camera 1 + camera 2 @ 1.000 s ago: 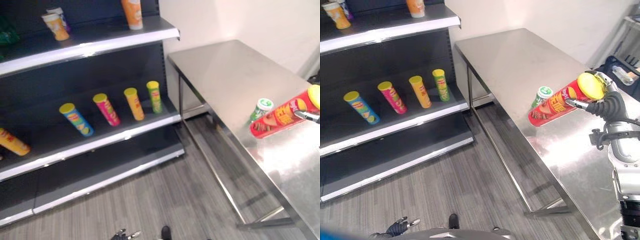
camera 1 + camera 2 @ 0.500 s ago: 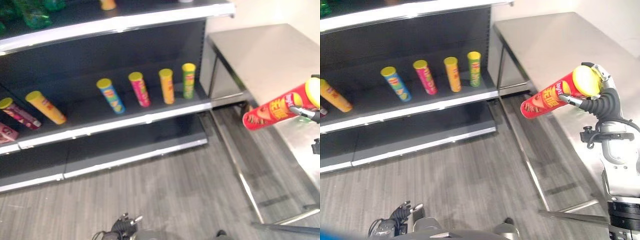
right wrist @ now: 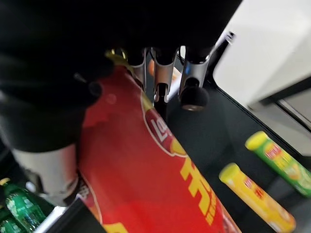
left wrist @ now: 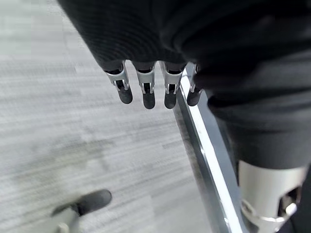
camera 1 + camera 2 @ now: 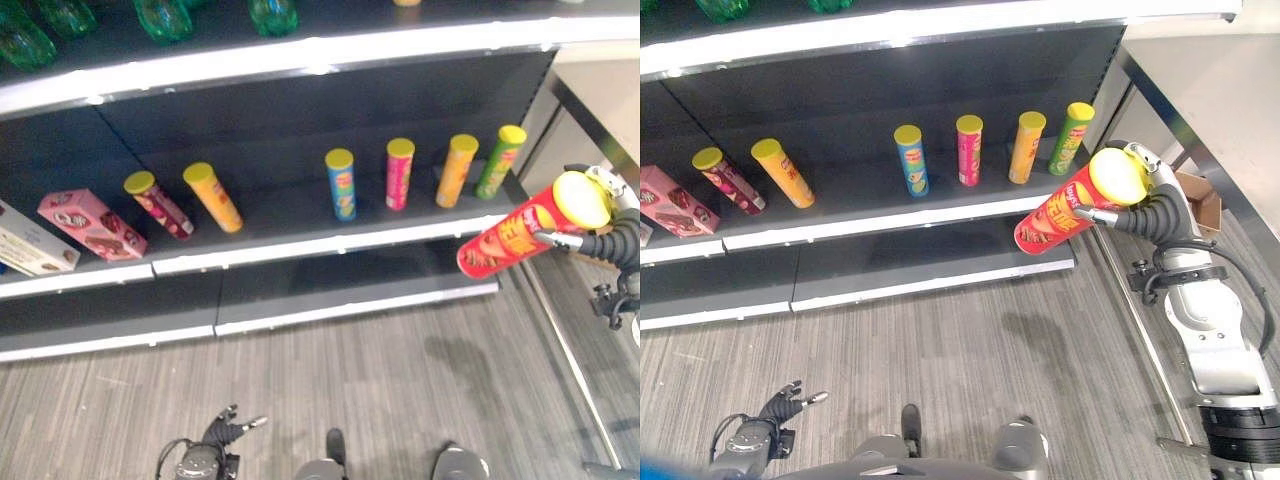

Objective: Put the goods on the table back onto the shelves and tidy them up.

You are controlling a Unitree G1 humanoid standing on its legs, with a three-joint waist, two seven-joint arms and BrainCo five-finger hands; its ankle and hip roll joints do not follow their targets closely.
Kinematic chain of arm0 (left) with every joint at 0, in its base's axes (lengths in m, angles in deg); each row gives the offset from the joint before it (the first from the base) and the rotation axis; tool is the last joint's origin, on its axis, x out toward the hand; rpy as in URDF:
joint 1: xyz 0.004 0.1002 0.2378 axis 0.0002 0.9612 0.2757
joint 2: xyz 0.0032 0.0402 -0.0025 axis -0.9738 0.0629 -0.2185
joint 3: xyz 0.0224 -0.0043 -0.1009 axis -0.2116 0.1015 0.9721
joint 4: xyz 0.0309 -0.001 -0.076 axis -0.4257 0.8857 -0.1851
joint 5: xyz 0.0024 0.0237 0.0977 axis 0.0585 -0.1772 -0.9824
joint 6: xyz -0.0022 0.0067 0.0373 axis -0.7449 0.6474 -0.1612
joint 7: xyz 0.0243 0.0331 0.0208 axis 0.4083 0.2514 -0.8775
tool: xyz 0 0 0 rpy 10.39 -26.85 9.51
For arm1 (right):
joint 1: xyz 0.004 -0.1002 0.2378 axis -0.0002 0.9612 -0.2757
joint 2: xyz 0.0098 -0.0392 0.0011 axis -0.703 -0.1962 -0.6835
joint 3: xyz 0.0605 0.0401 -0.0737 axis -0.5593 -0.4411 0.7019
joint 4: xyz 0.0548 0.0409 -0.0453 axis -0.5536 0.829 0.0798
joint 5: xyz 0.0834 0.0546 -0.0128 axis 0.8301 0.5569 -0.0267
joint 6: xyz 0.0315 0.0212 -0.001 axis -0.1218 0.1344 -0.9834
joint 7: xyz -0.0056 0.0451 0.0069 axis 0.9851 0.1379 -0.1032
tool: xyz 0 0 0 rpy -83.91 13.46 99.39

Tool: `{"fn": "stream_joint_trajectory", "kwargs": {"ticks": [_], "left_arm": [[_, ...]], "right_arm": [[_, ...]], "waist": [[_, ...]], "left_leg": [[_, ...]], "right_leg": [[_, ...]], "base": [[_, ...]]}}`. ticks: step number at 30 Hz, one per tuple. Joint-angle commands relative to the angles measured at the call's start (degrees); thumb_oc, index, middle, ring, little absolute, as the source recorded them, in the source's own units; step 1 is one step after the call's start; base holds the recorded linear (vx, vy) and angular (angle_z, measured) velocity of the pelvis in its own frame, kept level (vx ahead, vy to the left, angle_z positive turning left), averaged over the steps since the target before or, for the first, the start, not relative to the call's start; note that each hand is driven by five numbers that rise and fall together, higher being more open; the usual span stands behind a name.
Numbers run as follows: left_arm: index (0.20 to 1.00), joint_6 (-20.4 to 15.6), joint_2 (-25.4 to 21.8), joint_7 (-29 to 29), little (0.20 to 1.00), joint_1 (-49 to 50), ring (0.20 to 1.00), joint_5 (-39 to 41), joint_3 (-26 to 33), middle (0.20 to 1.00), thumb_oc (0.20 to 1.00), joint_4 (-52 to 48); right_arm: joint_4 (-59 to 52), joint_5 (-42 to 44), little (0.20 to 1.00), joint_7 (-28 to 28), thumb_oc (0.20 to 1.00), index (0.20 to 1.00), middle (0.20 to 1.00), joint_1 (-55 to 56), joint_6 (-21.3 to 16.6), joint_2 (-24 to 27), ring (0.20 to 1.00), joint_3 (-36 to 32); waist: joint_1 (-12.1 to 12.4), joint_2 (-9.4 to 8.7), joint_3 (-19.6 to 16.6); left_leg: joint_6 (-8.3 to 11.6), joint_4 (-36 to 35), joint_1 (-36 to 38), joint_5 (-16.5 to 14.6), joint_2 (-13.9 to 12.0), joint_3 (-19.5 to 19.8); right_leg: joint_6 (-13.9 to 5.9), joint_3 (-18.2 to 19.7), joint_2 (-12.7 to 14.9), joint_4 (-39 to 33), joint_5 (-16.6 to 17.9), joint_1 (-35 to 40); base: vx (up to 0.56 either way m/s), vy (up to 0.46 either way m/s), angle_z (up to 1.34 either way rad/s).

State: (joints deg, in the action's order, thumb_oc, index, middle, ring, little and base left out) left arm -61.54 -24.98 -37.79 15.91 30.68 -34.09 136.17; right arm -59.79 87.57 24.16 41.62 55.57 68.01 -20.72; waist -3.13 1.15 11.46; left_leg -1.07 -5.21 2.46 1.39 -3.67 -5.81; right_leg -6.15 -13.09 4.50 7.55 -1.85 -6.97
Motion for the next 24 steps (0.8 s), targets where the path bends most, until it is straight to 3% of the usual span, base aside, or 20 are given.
{"fn": "stream_joint_trajectory", "kwargs": {"ticks": [1, 4, 7, 9, 10, 11, 13, 14, 15, 16, 17, 18, 19, 20, 22, 24], "left_arm": [[1.0, -0.1, -0.9, 0.8, 1.0, -1.2, 1.0, -0.5, 0.0, 1.0, 1.0, 0.6], [1.0, -0.4, 0.0, 1.0, 1.0, -0.6, 1.0, -0.4, -0.3, 1.0, 1.0, -1.1], [1.0, -0.4, 0.8, 1.2, 1.0, 0.4, 1.0, 0.8, -0.3, 1.0, 1.0, -3.9], [1.0, -0.4, 1.0, 1.0, 1.0, 0.3, 1.0, 1.1, -0.6, 1.0, 1.0, -4.4], [1.0, -0.4, 1.4, 0.6, 1.0, 0.0, 1.0, 1.4, -0.7, 1.0, 1.0, -4.3], [1.0, -0.3, 1.8, 0.2, 1.0, 0.2, 1.0, 2.2, -0.5, 1.0, 1.0, -4.1], [1.0, -0.1, 2.1, -0.2, 1.0, 0.8, 1.0, 2.4, 0.2, 1.0, 1.0, -3.2], [1.0, -0.3, 2.2, -0.6, 1.0, 0.8, 1.0, 2.4, 0.4, 1.0, 1.0, -2.0], [1.0, -0.3, 2.1, -1.2, 1.0, 0.6, 1.0, 2.9, 0.2, 1.0, 1.0, -1.1], [1.0, -0.3, 2.1, -1.3, 1.0, 0.6, 1.0, 2.8, 0.1, 1.0, 1.0, -0.8], [1.0, -0.3, 2.1, -1.3, 1.0, 0.6, 1.0, 2.8, 0.1, 1.0, 1.0, -0.8], [1.0, -0.3, 1.9, -1.5, 1.0, 0.7, 1.0, 1.9, 0.0, 1.0, 1.0, -0.2], [1.0, -0.1, 2.1, -1.4, 1.0, 1.7, 1.0, 0.7, -0.1, 1.0, 1.0, 0.1], [1.0, 0.0, 2.2, -1.2, 1.0, 1.9, 1.0, -0.7, -0.7, 1.0, 1.0, 0.3], [1.0, 0.0, 1.8, -1.2, 1.0, 2.1, 1.0, -1.4, -1.0, 1.0, 1.0, 0.3], [1.0, 0.2, 0.9, -1.4, 1.0, 2.0, 1.0, -2.4, -1.4, 1.0, 1.0, 0.4]], "right_arm": [[-2.4, 1.4, 0.2, -0.5, 0.2, 0.2, 0.2, -5.5, -3.2, 1.8, 0.2, -0.3], [-2.5, 1.1, 0.2, -2.3, 0.2, 0.2, 0.2, -5.6, -2.8, 2.0, 0.2, 1.8], [-2.8, 1.0, 0.2, -3.7, 0.2, 0.2, 0.2, -5.9, -3.2, 2.0, 0.2, 4.4], [-2.4, 1.1, 0.2, -4.0, 0.2, 0.2, 0.2, -6.1, -3.2, 2.1, 0.2, 5.1], [-2.0, 0.8, 0.2, -4.2, 0.2, 0.2, 0.2, -6.1, -3.2, 2.4, 0.2, 5.9], [-1.6, -0.6, 0.2, -4.7, 0.2, 0.2, 0.2, -6.2, -2.7, 3.1, 0.2, 7.5], [-0.9, -2.6, 0.2, -5.2, 0.2, 0.2, 0.2, -6.8, -2.1, 3.3, 0.2, 9.6], [-0.5, -2.1, 0.2, -5.6, 0.2, 0.2, 0.2, -7.3, -2.2, 2.9, 0.2, 11.1], [0.8, -1.3, 0.2, -5.5, 0.2, 0.2, 0.2, -7.7, -2.2, 2.2, 0.2, 13.0], [1.5, -1.2, 0.2, -5.2, 0.2, 0.2, 0.2, -7.7, -2.2, 1.9, 0.2, 13.4], [1.5, -1.2, 0.2, -5.2, 0.2, 0.2, 0.2, -7.7, -2.2, 1.9, 0.2, 13.4], [2.4, -2.0, 0.2, -4.4, 0.2, 0.2, 0.2, -7.0, -2.0, 1.5, 0.2, 13.4], [2.6, -2.8, 0.2, -4.5, 0.2, 0.2, 0.2, -6.3, -1.6, 0.4, 0.2, 13.5], [2.8, -4.7, 0.2, -4.3, 0.2, 0.2, 0.2, -5.7, -0.8, -1.0, 0.2, 13.3], [2.8, -5.5, 0.2, -4.2, 0.2, 0.2, 0.2, -5.5, -0.6, -1.8, 0.2, 13.3], [3.3, -6.8, 0.2, -3.9, 0.2, 0.2, 0.2, -7.1, -0.1, -3.2, 0.2, 14.6]], "waist": [[0.9, -3.15, -1.6], [1.7, -4.29, -2.2], [2.7, -4.83, -1.2], [2.7, -4.91, -0.4], [2.8, -4.9, 0.6], [2.8, -4.55, 0.5], [3.3, -4.28, -0.2], [3.6, -4.29, -0.6], [4.0, -3.67, -0.9], [3.9, -3.19, -1.1], [3.9, -3.19, -1.0], [3.9, -2.12, -1.8], [4.1, -0.45, -3.1], [4.2, 0.01, -3.7], [4.4, -0.39, -3.8], [4.9, -0.65, -3.6]], "left_leg": [[4.63, 0.3, 1.1, -2.8, 1.0, -3.6], [4.44, 3.2, -0.2, -4.1, 2.4, -2.5], [5.24, 14.4, -3.4, -8.0, 2.6, -1.3], [6.09, 20.7, -6.7, -8.5, 2.2, -0.7], [7.13, 25.1, -9.5, -7.4, 1.3, -0.5], [7.3, 24.4, -10.3, -7.0, -1.6, -1.5], [7.23, 18.4, -8.1, -5.9, -4.0, -0.9], [7.79, 14.0, -7.1, -3.3, -6.1, 0.2], [8.9, 7.6, -7.7, 1.9, -10.1, 2.2], [9.71, 4.3, -7.4, 4.2, -11.6, 2.0], [9.72, 4.2, -7.3, 4.3, -11.6, 2.0], [11.04, 1.7, -8.4, 6.6, -13.5, 0.3], [11.8, 0.4, -7.1, 5.8, -12.9, 0.3], [11.49, 1.3, -6.8, 4.7, -10.5, -0.3], [10.87, 2.2, -6.6, 3.8, -9.0, -0.9], [8.68, 2.6, -5.8, 1.9, -6.2, -1.9]], "right_leg": [[0.41, 1.1, -1.6, -4.9, -0.7, 2.6], [0.49, 2.2, -1.9, -9.5, 0.5, 5.9], [1.04, 2.7, -1.6, -10.8, 0.6, 8.0], [1.42, 2.3, -1.2, -10.8, 0.3, 8.5], [1.74, 1.7, -0.7, -11.0, -0.2, 9.4], [1.57, 0.6, -0.3, -11.7, -0.9, 10.7], [1.01, 0.4, 0.4, -12.2, -1.1, 11.6], [0.59, 0.3, 1.0, -12.3, -1.3, 11.5], [-0.24, 0.1, 2.2, -12.3, -2.5, 11.8], [-0.55, -0.1, 2.4, -12.4, -3.1, 12.3], [-0.54, -0.1, 2.4, -12.4, -3.1, 12.4], [-1.74, -0.6, 3.7, -12.6, -4.3, 13.9], [-2.74, -0.8, 4.7, -12.6, -4.3, 15.2], [-3.93, -1.2, 7.6, -12.2, -3.3, 16.3], [-4.38, -0.9, 9.5, -11.2, -2.9, 16.4], [-4.68, -0.3, 12.5, -7.3, -1.9, 14.7]], "base": [[0.06, 0.009, 0.18], [0.06, -0.017, 0.08], [0.06, -0.042, 0.09], [-0.02, -0.002, 0.14], [0.05, 0.083, 0.4], [0.13, 0.134, 0.51], [0.22, 0.18, 0.29], [0.26, 0.317, 0.0], [0.27, 0.351, -0.08], [0.2, 0.27, 0.05], [0.25, 0.314, 0.21], [0.38, 0.48, 0.43], [0.54, 0.738, 0.44], [0.37, 0.519, 0.17], [0.19, 0.328, -0.17], [0.17, 0.382, -0.23]]}}
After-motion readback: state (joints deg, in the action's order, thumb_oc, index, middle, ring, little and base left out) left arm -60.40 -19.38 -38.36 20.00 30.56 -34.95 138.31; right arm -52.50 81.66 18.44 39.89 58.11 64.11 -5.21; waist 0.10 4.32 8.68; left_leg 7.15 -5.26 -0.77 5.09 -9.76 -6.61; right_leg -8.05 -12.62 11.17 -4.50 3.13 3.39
